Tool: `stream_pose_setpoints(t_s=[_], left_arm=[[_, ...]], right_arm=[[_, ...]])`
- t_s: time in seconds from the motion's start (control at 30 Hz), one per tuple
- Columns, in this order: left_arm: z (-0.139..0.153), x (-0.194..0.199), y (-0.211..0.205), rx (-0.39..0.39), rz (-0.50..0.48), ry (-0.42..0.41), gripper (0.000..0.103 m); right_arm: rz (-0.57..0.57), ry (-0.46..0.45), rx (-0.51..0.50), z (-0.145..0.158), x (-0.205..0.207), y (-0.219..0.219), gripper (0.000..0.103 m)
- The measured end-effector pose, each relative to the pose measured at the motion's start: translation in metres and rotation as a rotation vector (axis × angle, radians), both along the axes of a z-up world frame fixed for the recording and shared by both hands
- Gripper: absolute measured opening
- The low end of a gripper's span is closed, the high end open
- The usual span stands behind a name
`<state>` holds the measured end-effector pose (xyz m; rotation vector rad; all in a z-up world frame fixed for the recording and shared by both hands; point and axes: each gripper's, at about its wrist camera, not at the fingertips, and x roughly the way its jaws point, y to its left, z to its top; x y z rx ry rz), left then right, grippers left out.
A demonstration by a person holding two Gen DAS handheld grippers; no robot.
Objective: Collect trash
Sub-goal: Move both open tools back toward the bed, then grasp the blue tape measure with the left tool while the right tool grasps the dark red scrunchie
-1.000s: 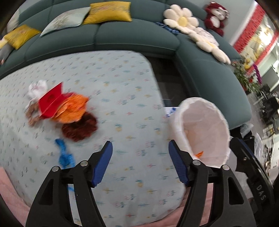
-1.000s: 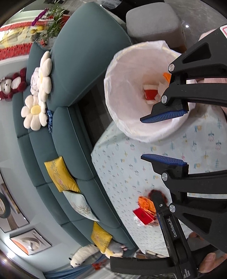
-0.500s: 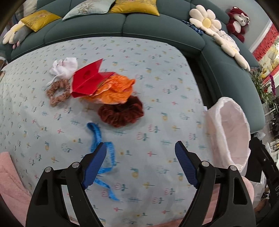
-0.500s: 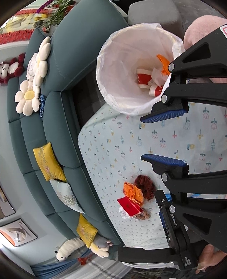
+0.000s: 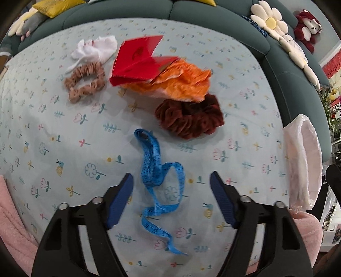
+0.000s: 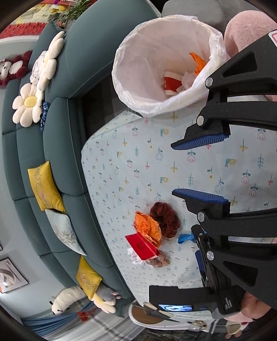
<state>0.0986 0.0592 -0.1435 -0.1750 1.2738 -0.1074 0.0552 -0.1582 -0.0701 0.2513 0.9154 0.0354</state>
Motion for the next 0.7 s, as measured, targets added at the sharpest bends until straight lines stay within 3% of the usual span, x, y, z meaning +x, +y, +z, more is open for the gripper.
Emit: stream_pose_setpoints(t_s=[0.1, 0.27, 0.7], left_arm=[[-0.008, 0.003, 0.007, -0.023, 0.013, 0.025, 0.056], [-0.013, 0.007, 0.016, -0.061, 0.007, 0.041, 0.018], [0.014, 0.011, 0.062, -0.068, 0.063, -0.027, 0.015]], right_arm=[[0.018, 0.014, -0.007, -0.004, 0.004, 0.009, 0.037], [0.050, 0.040, -0.016, -0.012, 0.012, 0.026, 0.037], [0.127, 0.107, 0.007, -0.044, 0.061, 0.080, 0.037]])
